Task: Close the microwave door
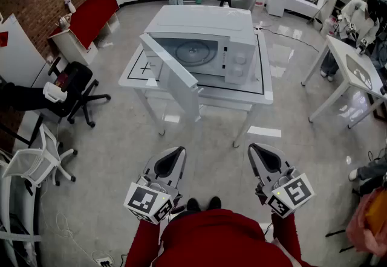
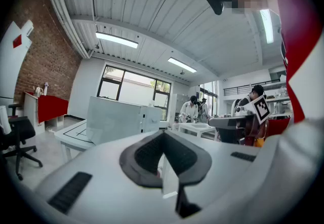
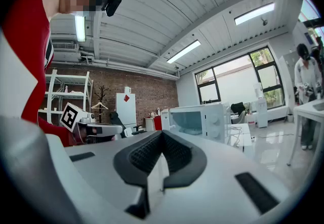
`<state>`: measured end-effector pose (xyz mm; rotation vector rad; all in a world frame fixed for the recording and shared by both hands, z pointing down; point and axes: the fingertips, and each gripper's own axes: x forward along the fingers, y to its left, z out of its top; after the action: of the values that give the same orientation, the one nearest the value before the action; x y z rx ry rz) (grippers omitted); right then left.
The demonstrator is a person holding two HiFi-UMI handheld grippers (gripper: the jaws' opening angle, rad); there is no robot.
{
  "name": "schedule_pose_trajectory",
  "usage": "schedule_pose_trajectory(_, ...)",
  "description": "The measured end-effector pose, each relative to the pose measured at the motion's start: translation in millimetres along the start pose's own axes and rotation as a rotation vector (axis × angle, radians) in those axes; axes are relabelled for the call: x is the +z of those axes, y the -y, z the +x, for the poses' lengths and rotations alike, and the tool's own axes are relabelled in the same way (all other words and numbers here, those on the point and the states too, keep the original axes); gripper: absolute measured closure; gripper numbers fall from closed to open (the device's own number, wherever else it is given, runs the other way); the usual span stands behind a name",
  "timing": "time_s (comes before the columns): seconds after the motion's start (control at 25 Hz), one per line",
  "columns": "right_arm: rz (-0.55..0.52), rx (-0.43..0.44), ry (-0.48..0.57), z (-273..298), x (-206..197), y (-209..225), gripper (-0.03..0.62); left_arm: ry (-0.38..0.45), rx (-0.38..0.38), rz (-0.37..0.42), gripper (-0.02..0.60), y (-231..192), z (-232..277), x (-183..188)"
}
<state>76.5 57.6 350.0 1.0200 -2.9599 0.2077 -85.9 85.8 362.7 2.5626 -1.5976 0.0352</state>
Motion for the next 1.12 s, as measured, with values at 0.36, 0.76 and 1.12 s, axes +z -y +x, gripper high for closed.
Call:
schedule_pose_trajectory(0.36,-0.001,-0.002,-0.006,1,-2,3,0.582,0.005,0.007,0.004,0.571,-1,2,2)
schedule_pose_trajectory(0.76,-0.014,0.02,-0.021,5,-8,0,0.58,-0.003,0.005,0.0,0.571,-2,3,-3)
schedule_pose_trajectory(1.12,-0.018,0.059,-0.06,8,-18,-8,0.579,-0.021,-0.002,-0.002,0.571,5,9,-9)
